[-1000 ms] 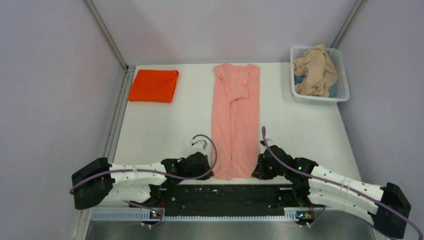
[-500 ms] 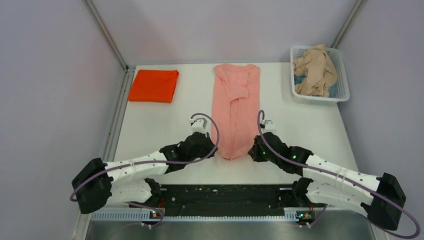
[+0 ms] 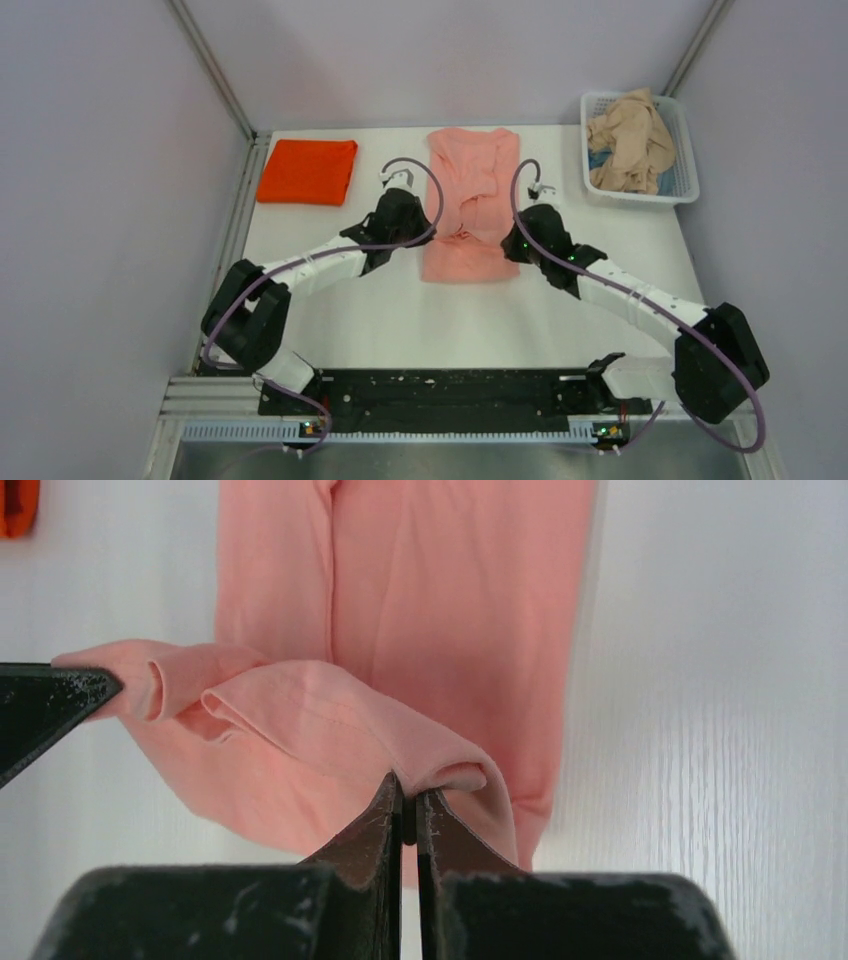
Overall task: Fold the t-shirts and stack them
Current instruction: Fold the folded rectangular tshirt in 1/3 of the way
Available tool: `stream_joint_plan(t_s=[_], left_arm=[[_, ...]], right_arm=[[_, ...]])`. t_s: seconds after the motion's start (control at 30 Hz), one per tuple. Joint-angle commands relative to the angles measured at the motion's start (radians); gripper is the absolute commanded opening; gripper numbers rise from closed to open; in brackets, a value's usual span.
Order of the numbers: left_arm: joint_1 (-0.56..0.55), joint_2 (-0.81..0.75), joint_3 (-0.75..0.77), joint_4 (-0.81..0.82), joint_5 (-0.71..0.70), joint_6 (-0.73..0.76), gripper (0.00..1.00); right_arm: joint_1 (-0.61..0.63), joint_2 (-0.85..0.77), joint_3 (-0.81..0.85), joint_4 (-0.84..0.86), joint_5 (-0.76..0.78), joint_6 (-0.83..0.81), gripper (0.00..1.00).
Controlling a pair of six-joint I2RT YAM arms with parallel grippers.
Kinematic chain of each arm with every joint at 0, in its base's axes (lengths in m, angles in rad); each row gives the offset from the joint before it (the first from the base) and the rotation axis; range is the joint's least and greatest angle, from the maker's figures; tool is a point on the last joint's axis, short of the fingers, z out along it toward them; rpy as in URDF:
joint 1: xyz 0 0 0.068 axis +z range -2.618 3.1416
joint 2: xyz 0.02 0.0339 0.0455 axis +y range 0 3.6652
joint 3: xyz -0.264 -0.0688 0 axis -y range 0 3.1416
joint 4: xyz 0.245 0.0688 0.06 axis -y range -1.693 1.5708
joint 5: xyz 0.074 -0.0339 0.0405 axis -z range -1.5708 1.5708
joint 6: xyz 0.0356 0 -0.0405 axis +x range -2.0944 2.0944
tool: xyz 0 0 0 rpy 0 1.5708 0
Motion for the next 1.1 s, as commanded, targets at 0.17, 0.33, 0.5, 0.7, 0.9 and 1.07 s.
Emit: stream_joint_plan(t_s=[0.17, 0.33, 0.5, 0.7, 0.9, 1.07], left_arm=[[0.110, 0.215, 0.291, -0.071, 0.081, 0.114, 0.00], [0.151, 0.314, 0.383, -0.093, 0.132, 0.137, 0.00], [0.184, 0.416, 0.483, -0.128, 0.185, 0.163, 0.00], [0.212, 0.500, 0.545, -0.113, 0.251, 0.178, 0.03], [0.235, 0.565, 0.594, -0.117, 0.304, 0.184, 0.32], [0.247, 0.536, 0.635, -0.143, 0.322, 0.195, 0.98]], right_arm=[[-0.141, 0.237, 0.191, 0.150, -0.107, -0.086, 0.00], [-0.195, 0.335, 0.260, 0.185, -0.118, -0.099, 0.00], [-0.236, 0.418, 0.291, 0.234, -0.159, -0.105, 0.00], [-0.265, 0.527, 0.355, 0.242, -0.191, -0.112, 0.00], [-0.280, 0.590, 0.389, 0.264, -0.174, -0.108, 0.08], [-0.285, 0.587, 0.447, 0.240, -0.192, -0.131, 0.79]])
